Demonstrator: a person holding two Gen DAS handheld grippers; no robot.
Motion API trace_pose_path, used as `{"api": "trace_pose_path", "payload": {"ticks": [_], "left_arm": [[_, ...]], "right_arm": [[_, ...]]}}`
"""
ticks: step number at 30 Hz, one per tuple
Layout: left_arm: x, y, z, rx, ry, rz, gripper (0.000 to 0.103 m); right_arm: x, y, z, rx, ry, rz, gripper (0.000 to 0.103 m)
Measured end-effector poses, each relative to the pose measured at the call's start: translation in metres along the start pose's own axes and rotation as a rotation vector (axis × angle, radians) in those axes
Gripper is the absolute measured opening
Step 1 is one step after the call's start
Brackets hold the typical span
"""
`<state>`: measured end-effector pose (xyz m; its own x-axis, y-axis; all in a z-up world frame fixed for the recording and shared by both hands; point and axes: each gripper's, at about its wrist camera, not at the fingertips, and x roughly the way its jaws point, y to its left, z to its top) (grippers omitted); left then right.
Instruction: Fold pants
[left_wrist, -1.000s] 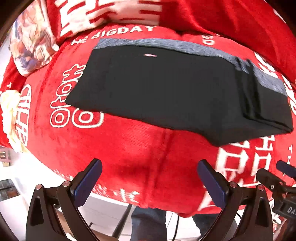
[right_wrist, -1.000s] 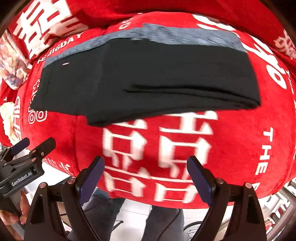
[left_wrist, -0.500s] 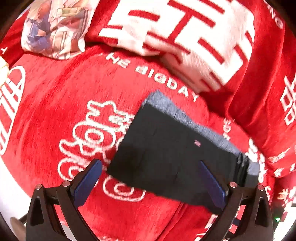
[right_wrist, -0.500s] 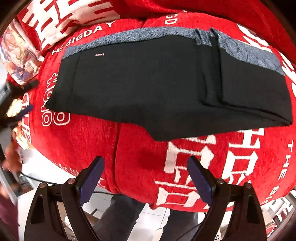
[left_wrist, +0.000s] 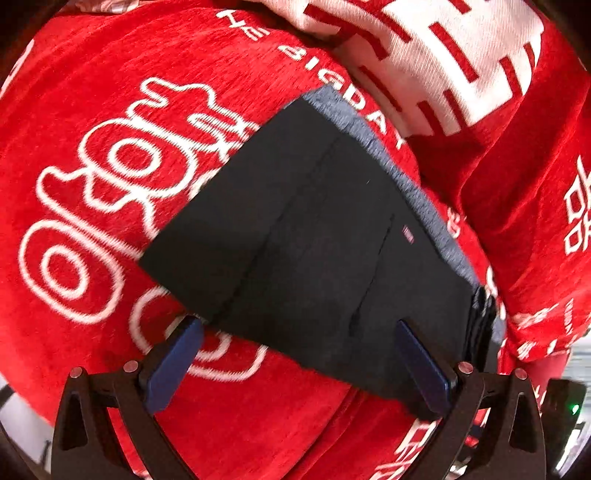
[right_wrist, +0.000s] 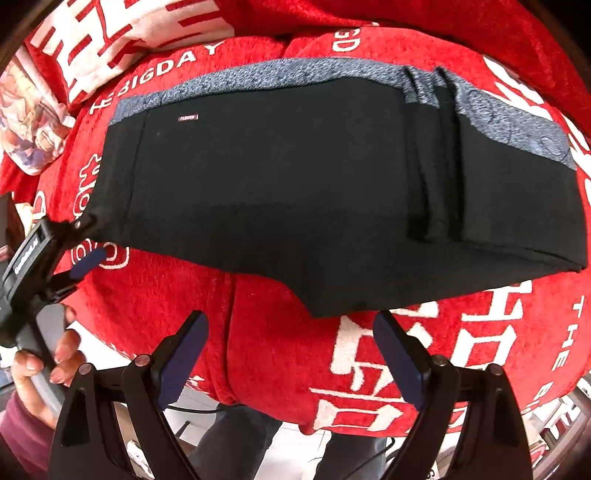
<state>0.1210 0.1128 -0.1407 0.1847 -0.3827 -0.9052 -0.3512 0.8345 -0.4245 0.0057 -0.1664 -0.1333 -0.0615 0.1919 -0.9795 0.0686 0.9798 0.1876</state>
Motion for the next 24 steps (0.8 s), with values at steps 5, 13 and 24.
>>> {"api": "trace_pose_path", "payload": {"ticks": [5,13,24], "left_arm": [[0.002,0.0,0.01,-0.068,-0.015,-0.068,0.103],[0.001,0.001,0.004,-0.066,-0.074,-0.067,0.103],[-0.011,0.01,0.009,-0.173,-0.091,-0.197,0.103]], "right_arm": [[0.004,0.005,-0.003,-0.008,0.005,0.006,0.092],[0.006,0.007,-0.002,-0.002,-0.015,0.051,0.092],[0.003,0.007,-0.001,0.001,-0.043,0.1,0.092]]}}
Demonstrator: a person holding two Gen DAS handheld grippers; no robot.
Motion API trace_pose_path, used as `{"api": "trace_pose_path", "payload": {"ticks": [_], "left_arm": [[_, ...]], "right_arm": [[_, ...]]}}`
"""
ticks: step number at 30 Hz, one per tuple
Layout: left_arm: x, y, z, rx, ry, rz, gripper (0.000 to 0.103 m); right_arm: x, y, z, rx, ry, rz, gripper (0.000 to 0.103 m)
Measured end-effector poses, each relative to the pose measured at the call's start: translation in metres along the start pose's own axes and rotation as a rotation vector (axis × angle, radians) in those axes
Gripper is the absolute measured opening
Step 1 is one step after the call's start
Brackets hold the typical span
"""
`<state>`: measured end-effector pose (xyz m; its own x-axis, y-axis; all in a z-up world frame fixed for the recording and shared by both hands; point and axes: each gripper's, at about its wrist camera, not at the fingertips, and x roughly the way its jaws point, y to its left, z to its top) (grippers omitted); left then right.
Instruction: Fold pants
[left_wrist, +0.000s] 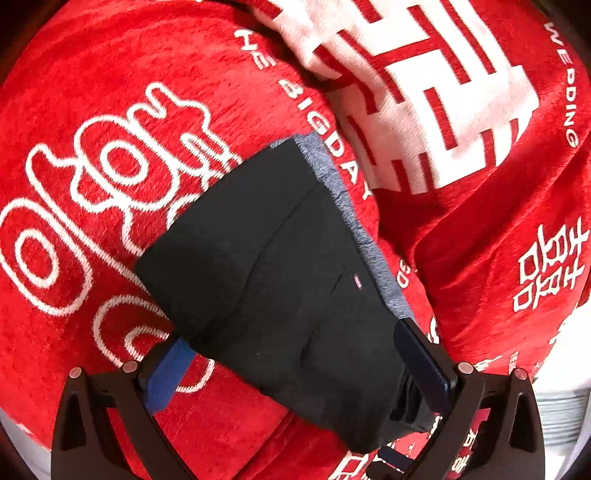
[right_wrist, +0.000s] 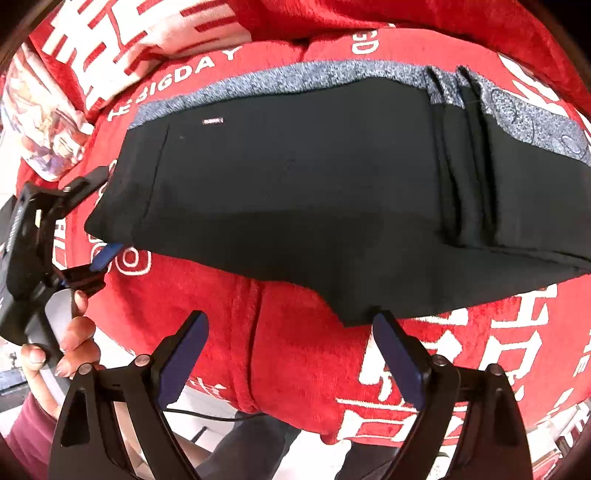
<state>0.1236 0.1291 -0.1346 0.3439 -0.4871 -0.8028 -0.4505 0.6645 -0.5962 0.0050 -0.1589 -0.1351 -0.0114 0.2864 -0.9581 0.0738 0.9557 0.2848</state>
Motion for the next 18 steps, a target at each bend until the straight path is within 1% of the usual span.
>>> {"api": "trace_pose_path", "payload": {"ticks": [2,3,4,6,7,9,11,12,13,14,15,16,18], "left_arm": [[0.015,0.005,-0.004,-0.039,0.071,-0.02,0.103],[0.019,0.002,-0.007,-0.031,0.07,-0.009,0.103],[0.02,-0.004,-0.01,0.004,0.057,0.01,0.103],[0.025,-0.015,-0.011,0.055,0.054,0.067,0.103],[0.027,-0.019,-0.01,0.056,0.048,0.089,0.103],[0.029,-0.021,-0.009,0.054,0.049,0.109,0.103],[0.029,-0.023,-0.007,0.055,0.048,0.136,0.097],[0.029,-0.024,-0.007,0.059,0.043,0.156,0.09],[0.027,-0.024,-0.007,0.068,0.039,0.175,0.08],[0.025,-0.022,-0.007,0.075,0.034,0.195,0.072],[0.024,-0.021,-0.007,0.086,0.031,0.216,0.055],[0.022,-0.018,-0.006,0.106,0.034,0.249,0.04],[0.02,-0.019,-0.006,0.153,0.041,0.257,0.039]], "right_arm": [[0.001,-0.001,0.002,0.001,0.004,0.002,0.092],[0.002,-0.001,0.003,0.004,0.008,0.001,0.092],[0.003,-0.002,0.003,0.008,0.009,0.0,0.092],[0.002,-0.002,0.004,0.011,0.009,0.0,0.092],[0.002,-0.001,0.004,0.01,0.007,0.001,0.092],[0.002,0.0,0.004,0.005,0.004,0.009,0.092],[0.002,0.002,0.004,-0.003,0.001,0.016,0.092],[0.003,0.002,0.005,-0.005,0.0,0.015,0.092],[0.003,0.002,0.007,-0.005,0.0,0.015,0.092],[0.003,0.002,0.009,-0.005,-0.002,0.016,0.092],[0.002,0.002,0.011,-0.006,-0.007,0.016,0.092],[0.0,0.001,0.013,-0.006,-0.012,0.016,0.092],[-0.003,-0.001,0.018,-0.007,-0.022,0.014,0.092]]}}
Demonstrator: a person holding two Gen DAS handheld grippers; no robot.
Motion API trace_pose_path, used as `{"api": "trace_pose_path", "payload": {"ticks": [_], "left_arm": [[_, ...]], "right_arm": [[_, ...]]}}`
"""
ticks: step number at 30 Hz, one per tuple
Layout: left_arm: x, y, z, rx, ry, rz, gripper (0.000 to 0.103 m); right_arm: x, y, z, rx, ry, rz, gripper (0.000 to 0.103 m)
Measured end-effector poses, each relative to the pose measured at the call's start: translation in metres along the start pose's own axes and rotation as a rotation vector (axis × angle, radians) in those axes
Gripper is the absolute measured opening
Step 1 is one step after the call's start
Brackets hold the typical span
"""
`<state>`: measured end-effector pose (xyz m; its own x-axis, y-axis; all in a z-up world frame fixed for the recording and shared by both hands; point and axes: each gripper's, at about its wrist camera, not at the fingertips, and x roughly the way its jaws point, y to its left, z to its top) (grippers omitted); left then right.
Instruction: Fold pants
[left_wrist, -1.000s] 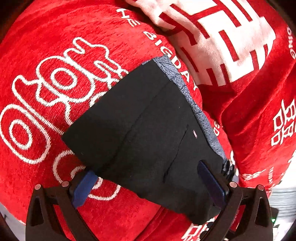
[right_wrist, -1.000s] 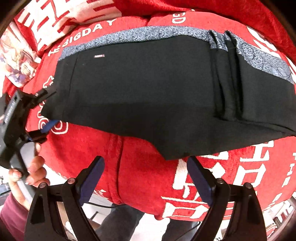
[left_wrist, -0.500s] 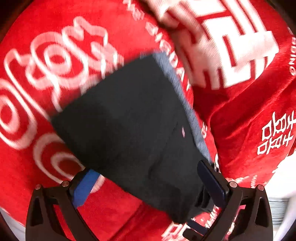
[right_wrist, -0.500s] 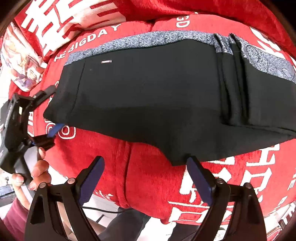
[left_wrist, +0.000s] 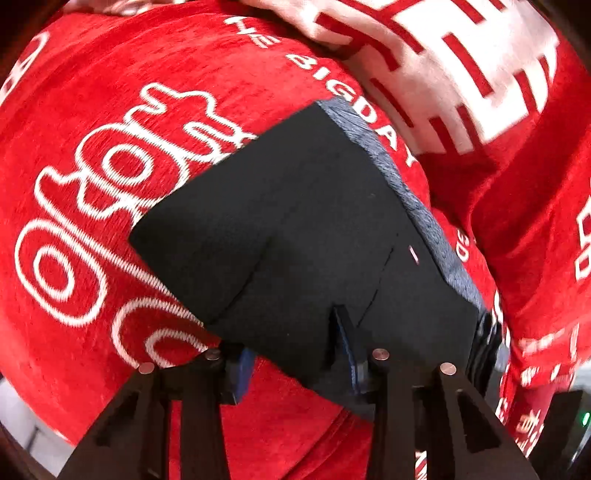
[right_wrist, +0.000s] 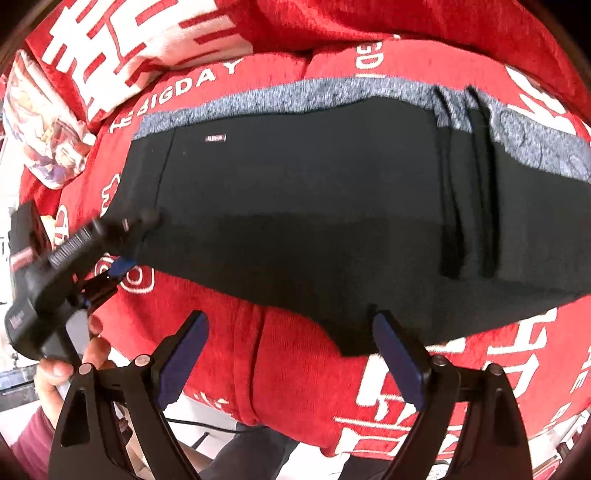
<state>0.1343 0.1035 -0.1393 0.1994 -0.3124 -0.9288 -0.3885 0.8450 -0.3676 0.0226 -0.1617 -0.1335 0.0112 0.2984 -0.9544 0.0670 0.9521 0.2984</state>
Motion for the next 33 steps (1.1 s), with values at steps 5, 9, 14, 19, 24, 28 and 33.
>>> {"api": "trace_pose_path", "payload": {"ticks": [5,9,14,19,24,28,33], "left_arm": [[-0.009,-0.059,-0.03,0.476,-0.145,0.272,0.038],[-0.004,-0.086,-0.068,0.813,-0.261,0.444,0.038],[-0.003,-0.085,-0.076,0.921,-0.285,0.475,0.038],[0.002,-0.09,-0.08,0.961,-0.294,0.497,0.038],[0.001,-0.089,-0.08,0.969,-0.292,0.487,0.038],[0.003,-0.091,-0.08,0.983,-0.261,0.485,0.038],[-0.013,-0.118,-0.088,1.043,-0.313,0.469,0.038]], "right_arm": [[-0.012,-0.006,0.022,-0.007,-0.005,0.032,0.092],[-0.029,0.004,0.062,-0.051,-0.015,0.106,0.092],[-0.029,0.07,0.125,-0.234,0.089,0.211,0.093],[0.009,0.157,0.148,-0.413,0.254,0.213,0.093],[0.061,0.213,0.138,-0.563,0.398,0.09,0.093],[0.09,0.204,0.134,-0.568,0.454,-0.022,0.033],[0.057,0.155,0.138,-0.436,0.36,0.179,0.018]]}}
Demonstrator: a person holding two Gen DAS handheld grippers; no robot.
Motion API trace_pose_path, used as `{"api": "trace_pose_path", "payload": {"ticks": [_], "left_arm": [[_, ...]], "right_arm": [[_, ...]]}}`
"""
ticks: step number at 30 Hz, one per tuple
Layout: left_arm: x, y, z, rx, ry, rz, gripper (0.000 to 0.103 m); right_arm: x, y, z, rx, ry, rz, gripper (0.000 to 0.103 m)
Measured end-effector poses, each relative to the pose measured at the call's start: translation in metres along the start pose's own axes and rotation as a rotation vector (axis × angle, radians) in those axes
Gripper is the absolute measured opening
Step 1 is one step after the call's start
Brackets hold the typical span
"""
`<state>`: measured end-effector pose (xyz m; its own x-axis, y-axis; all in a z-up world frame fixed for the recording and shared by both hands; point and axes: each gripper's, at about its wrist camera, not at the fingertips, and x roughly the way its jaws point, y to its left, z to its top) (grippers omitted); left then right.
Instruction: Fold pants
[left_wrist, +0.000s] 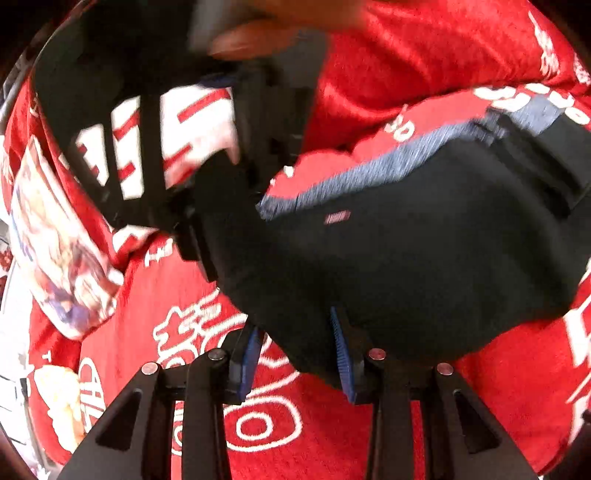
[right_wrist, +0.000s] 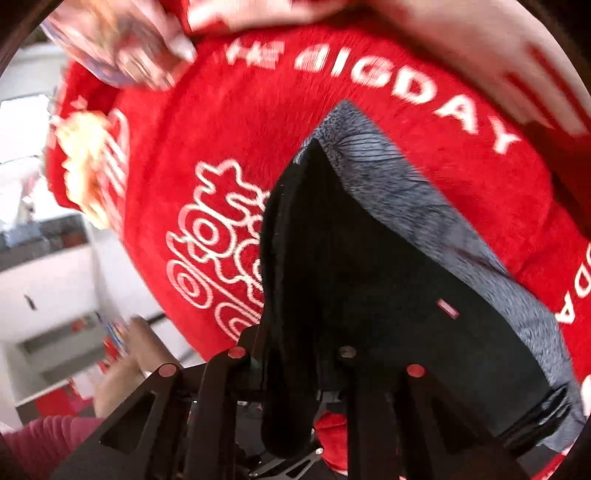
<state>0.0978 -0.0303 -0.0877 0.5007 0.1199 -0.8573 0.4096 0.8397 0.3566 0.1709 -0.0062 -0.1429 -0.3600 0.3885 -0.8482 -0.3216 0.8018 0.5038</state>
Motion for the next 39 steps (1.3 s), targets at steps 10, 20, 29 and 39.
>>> {"api": "trace_pose_path", "payload": {"ticks": [10,20,29,39], "left_arm": [[-0.095,-0.058,0.092,0.01,-0.187,-0.074,0.038],[-0.126,-0.221,0.163,0.139,-0.203,-0.27,0.038],[-0.081,-0.295,0.166,0.246,0.023,-0.355,0.047],[-0.084,-0.182,0.159,0.081,0.054,-0.214,0.073]], "right_arm": [[-0.129,-0.109,-0.128,0.164,-0.429,0.442,0.018],[-0.205,-0.282,-0.303,0.382,-0.674,0.515,0.018],[-0.144,-0.399,-0.367,0.644,-0.626,0.432,0.018],[-0.142,-0.389,-0.376,0.689,-0.574,0.167,0.021]]}}
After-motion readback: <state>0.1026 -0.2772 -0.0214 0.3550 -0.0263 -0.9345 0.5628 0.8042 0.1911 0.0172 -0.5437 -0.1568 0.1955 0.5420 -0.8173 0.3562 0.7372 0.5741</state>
